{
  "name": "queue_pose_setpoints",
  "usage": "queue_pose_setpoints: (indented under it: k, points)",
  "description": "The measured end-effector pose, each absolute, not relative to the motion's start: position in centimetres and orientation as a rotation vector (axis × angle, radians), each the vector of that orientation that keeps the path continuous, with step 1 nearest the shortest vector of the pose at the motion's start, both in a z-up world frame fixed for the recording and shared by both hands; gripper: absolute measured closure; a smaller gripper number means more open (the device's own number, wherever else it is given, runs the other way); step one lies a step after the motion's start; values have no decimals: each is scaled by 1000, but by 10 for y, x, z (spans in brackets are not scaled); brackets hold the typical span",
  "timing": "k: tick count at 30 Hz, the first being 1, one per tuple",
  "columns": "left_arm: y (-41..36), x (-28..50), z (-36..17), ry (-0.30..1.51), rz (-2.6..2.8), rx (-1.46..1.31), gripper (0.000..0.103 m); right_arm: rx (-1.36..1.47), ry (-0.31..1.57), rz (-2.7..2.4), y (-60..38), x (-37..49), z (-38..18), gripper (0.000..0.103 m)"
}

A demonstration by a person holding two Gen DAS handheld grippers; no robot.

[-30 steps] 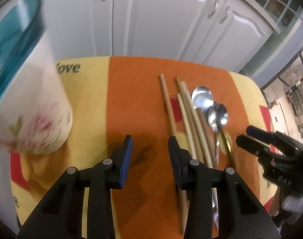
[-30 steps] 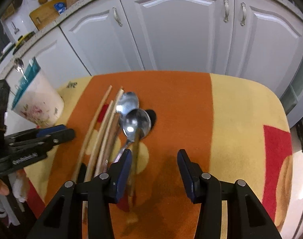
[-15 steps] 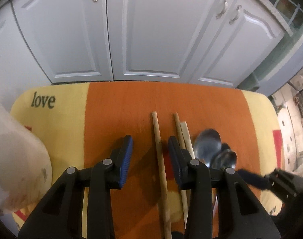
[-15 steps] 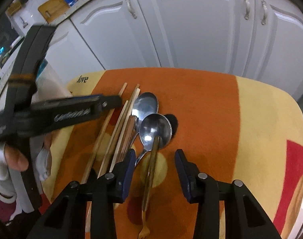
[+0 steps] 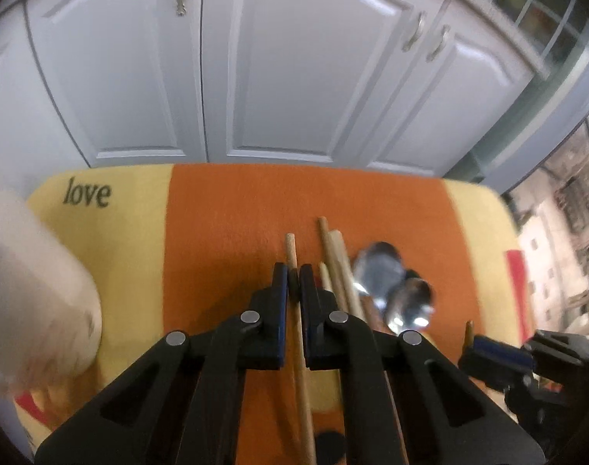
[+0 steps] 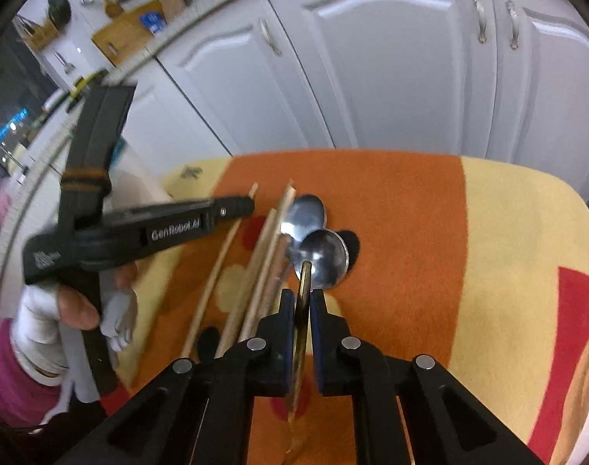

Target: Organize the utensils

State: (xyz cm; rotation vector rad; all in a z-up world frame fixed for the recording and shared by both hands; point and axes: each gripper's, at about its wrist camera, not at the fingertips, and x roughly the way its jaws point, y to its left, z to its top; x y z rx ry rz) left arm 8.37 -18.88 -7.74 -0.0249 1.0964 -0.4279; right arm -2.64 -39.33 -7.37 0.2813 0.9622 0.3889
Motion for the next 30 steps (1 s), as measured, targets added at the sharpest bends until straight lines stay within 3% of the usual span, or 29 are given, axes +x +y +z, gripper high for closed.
queue_pose_setpoints:
  k: [15,30]
  points:
    - [-141,7,11,932,-522,-118,99,295,813,430,-392,-69,-15,96]
    - [-90,-23,74,789,-504,-166,99,202,716,487,-358,-71,39,97]
